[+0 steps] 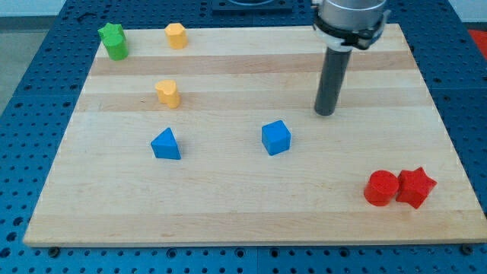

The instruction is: Push the blue cube towards the bottom center

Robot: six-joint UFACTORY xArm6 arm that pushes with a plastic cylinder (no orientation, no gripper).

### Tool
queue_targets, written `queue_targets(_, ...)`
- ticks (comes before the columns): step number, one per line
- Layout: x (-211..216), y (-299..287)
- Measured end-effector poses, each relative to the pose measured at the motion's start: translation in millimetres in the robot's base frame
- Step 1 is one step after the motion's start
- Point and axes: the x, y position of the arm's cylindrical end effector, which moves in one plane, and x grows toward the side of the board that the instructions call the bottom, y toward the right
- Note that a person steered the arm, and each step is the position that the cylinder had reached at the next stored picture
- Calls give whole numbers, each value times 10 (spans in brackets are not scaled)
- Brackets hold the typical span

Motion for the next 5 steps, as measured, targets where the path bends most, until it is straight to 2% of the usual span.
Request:
queue_targets(2, 203, -451)
queue_targets(4, 430, -1370)
queue_targets(5, 568, -1600)
